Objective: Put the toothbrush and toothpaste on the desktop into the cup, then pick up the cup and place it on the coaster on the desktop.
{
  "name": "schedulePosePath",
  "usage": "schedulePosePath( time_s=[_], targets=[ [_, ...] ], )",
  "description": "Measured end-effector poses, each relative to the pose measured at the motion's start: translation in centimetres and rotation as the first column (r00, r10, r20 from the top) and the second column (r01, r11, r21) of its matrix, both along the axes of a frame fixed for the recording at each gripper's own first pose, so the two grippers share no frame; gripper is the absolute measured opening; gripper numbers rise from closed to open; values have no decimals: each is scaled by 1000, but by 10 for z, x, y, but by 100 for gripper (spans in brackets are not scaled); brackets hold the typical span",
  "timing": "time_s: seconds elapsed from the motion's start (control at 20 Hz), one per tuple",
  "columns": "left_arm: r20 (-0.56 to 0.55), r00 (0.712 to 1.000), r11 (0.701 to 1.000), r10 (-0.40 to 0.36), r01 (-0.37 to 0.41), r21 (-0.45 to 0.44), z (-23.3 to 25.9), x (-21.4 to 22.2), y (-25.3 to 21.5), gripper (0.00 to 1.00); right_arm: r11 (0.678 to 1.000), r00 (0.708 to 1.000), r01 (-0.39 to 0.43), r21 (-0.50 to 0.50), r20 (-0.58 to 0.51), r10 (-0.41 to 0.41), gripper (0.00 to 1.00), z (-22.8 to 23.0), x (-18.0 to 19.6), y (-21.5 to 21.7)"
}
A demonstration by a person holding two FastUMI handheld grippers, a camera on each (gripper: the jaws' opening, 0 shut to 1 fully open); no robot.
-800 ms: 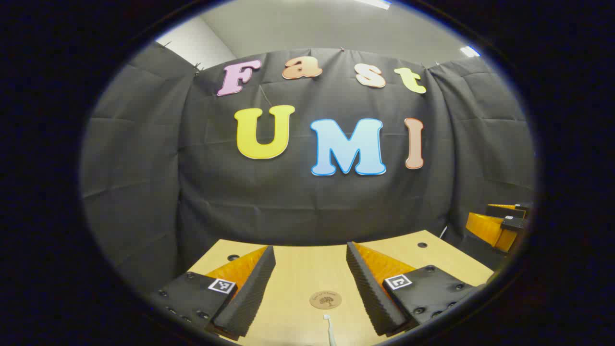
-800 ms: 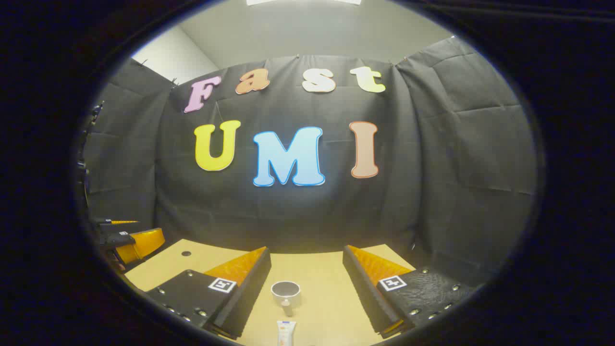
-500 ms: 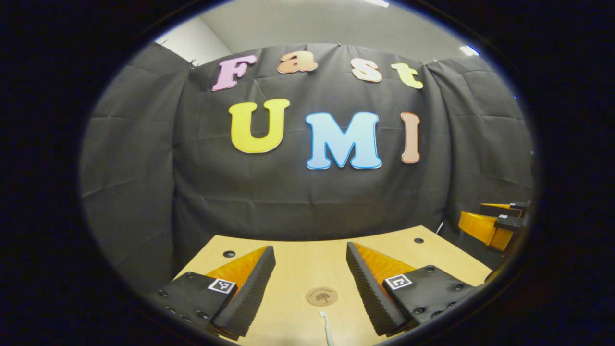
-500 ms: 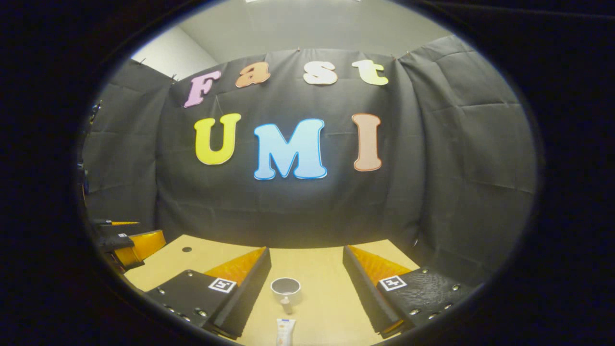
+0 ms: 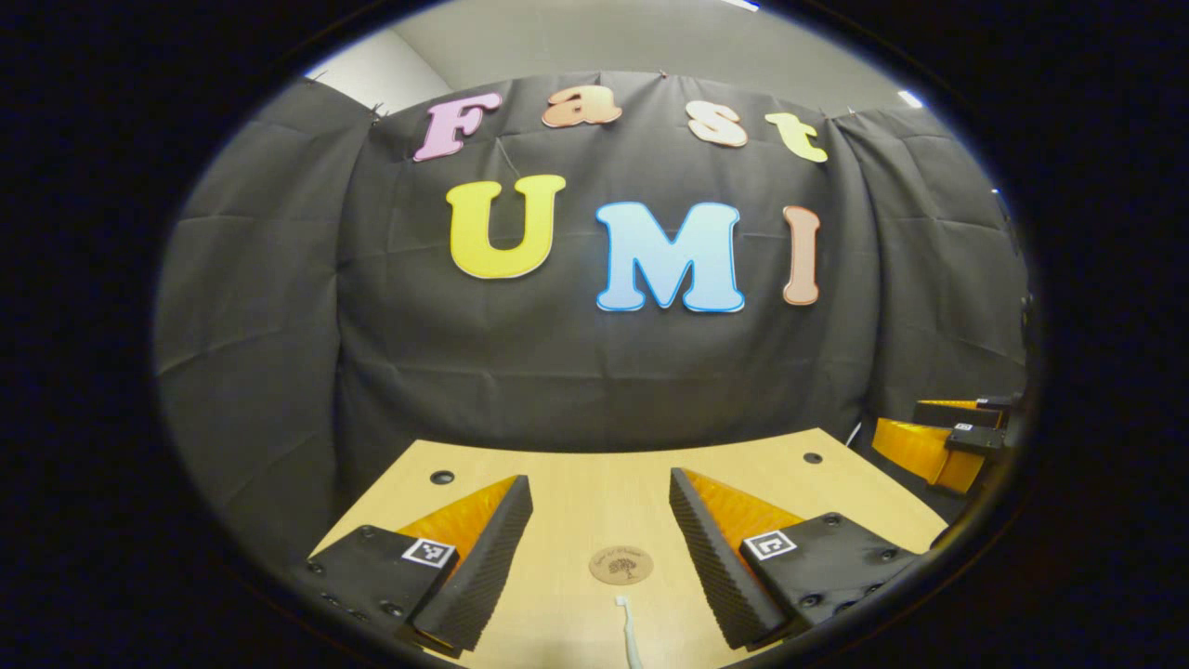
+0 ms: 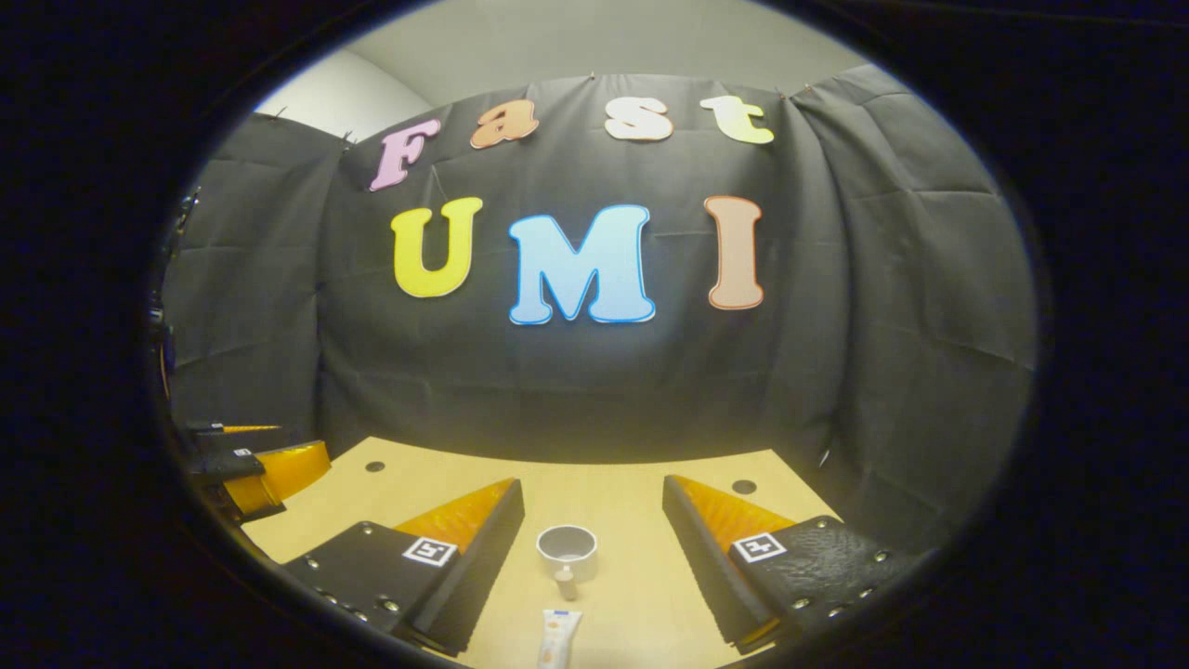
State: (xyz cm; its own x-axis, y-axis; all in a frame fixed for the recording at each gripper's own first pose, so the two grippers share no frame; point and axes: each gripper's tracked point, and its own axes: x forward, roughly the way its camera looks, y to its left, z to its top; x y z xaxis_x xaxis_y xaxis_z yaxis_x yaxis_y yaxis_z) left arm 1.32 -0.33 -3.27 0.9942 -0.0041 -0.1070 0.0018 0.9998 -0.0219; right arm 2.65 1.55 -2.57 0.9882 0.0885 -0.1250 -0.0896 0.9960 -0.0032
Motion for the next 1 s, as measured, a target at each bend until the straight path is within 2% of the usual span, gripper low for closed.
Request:
schedulePosePath(
  time_s=[0.1,0.25,0.3,0.35,0.65,0.7,0.75,0.85,0.9,0.95,1.0],
  targets=[
    [-37,999,1000,-10,10,-7,-13,4,-2,96,1000,999,-11,-1,-52,11,92,-14,3,2],
    [-108,994,999,-29,27,-22,-37,12,-3,97,1000,991,-21,-10,-133,19,92,-35,8,6],
    [-138,990,999,-32,29,-26,-46,17,-2,93,1000,986,-27,-12,-162,25,92,-42,10,8],
    [-171,985,999,-33,28,-31,-59,21,-1,96,999,980,-35,-16,-197,31,92,-53,11,9],
    [-317,946,997,-59,39,-69,-123,33,-1,97,998,935,-58,-3,-350,54,93,-99,19,21],
    [-350,935,997,-64,43,-66,-135,33,0,93,998,925,-57,1,-376,53,93,-106,19,23],
    [-387,919,997,-67,46,-64,-148,33,0,97,998,911,-61,9,-409,59,93,-117,21,25],
    [-480,873,996,-85,54,-78,-175,30,-4,98,998,875,-63,25,-480,67,94,-137,20,28],
    [-512,854,994,-94,57,-88,-185,31,-5,94,998,858,-58,30,-509,65,94,-142,19,29],
    [-539,836,993,-102,57,-99,-198,30,-7,99,998,840,-51,29,-539,59,94,-148,18,29],
    [-570,815,993,-107,55,-108,-211,28,-8,99,999,816,-47,26,-576,53,94,-155,15,29]
  ],
)
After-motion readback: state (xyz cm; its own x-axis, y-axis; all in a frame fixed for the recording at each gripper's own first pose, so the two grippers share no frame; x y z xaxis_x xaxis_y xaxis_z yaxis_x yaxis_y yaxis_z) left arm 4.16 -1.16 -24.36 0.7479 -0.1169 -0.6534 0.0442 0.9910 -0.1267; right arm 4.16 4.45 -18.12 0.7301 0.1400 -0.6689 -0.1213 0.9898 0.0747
